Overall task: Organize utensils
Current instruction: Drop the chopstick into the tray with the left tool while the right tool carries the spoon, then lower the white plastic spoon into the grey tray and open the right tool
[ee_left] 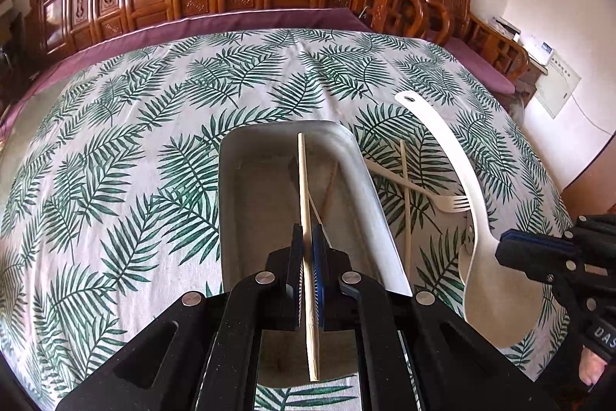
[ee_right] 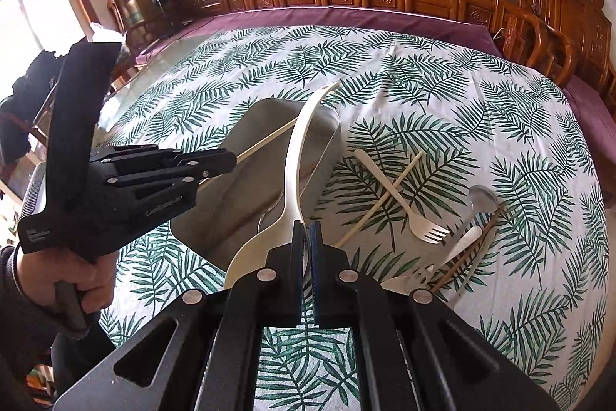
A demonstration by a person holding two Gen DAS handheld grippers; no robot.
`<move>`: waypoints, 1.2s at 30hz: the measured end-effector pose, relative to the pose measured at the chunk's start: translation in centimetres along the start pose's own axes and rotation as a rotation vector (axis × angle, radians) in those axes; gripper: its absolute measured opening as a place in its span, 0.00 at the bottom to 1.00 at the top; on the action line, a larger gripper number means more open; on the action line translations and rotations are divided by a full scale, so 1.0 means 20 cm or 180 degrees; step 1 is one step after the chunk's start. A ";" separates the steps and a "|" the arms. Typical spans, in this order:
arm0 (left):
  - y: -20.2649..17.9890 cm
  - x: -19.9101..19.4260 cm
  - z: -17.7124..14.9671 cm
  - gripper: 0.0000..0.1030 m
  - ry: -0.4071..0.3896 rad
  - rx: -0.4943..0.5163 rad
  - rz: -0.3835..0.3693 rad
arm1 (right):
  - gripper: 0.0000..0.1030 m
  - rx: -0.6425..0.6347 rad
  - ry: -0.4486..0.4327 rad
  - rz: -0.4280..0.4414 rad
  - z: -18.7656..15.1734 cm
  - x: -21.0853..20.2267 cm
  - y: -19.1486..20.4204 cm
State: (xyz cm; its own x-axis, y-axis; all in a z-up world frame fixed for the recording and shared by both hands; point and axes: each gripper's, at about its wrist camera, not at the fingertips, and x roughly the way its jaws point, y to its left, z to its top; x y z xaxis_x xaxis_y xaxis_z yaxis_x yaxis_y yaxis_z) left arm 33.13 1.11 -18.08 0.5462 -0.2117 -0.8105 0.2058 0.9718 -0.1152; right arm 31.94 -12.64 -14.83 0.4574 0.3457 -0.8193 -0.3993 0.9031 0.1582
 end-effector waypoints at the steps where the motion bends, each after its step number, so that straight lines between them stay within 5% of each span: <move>1: 0.00 0.01 0.00 0.04 0.0010 0.0000 0.0007 | 0.04 -0.0003 0.0002 -0.0003 0.00 0.00 0.00; 36: 0.35 -0.46 -0.17 0.05 -0.0293 -0.0117 0.0264 | 0.04 -0.0180 0.0376 0.0012 0.11 0.44 0.26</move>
State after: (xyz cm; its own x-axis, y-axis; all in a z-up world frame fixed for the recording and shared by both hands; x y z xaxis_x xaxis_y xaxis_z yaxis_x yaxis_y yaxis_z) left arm 26.82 10.13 -13.38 0.6325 -0.1375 -0.7622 0.1278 0.9892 -0.0724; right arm 35.72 -4.25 -20.00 0.3603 0.3136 -0.8785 -0.4464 0.8849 0.1327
